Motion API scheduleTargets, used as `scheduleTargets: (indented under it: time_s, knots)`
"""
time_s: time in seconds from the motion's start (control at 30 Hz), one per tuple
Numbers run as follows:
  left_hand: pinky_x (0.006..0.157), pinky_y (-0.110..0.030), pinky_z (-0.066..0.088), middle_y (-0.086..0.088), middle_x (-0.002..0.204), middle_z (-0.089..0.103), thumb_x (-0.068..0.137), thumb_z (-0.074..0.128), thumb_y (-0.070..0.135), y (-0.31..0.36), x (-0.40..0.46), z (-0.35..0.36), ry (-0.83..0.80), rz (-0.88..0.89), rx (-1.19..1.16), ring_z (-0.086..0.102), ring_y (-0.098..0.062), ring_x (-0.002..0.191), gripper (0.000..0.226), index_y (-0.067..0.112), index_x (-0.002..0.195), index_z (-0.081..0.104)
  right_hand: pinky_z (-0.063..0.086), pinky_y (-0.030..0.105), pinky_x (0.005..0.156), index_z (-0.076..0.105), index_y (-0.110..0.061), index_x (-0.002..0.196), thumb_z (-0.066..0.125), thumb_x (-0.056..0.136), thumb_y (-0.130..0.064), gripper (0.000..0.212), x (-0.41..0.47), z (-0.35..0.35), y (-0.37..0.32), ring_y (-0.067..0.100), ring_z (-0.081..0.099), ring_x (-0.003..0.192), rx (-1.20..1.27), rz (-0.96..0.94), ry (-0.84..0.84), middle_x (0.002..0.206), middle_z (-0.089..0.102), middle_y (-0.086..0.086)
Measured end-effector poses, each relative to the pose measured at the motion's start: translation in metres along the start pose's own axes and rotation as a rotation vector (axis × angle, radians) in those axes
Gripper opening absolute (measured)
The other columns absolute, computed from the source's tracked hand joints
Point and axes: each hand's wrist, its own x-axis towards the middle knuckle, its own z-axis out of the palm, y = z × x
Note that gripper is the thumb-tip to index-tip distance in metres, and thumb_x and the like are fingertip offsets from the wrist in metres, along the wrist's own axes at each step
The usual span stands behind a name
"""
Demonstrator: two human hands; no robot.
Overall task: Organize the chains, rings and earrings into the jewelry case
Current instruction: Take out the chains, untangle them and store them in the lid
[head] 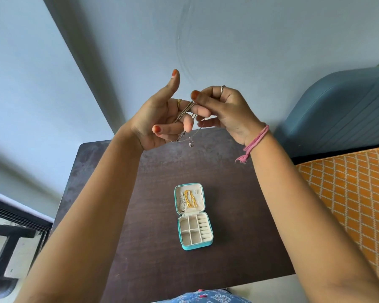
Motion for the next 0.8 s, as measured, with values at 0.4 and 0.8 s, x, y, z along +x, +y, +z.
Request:
scheduleTargets:
  time_s: [0.4, 0.8]
  knots:
    - [0.026, -0.01, 0.029, -0.007, 0.076, 0.074, 0.087, 0.008, 0.071, -0.002, 0.004, -0.008, -0.164, 0.15, -0.215, 0.042, -0.002, 0.024, 0.095, 0.0, 0.113, 0.065, 0.041, 0.022, 0.055, 0.063, -0.012, 0.083, 0.057, 0.092, -0.028, 0.02, -0.005, -0.004, 0.018, 0.013, 0.045, 0.055, 0.146, 0.052, -0.125, 0.062, 0.06, -0.001]
    - [0.089, -0.025, 0.052, -0.01, 0.114, 0.07, 0.097, 0.047, 0.021, 0.008, 0.004, 0.003, 0.394, 0.428, -0.306, 0.067, -0.017, 0.105, 0.027, 0.005, 0.11, 0.064, 0.049, 0.039, 0.098, 0.067, -0.014, 0.096, 0.064, 0.088, -0.019, 0.009, -0.016, 0.015, 0.042, 0.019, 0.064, 0.105, -0.096, -0.173, -0.093, 0.104, 0.071, 0.003]
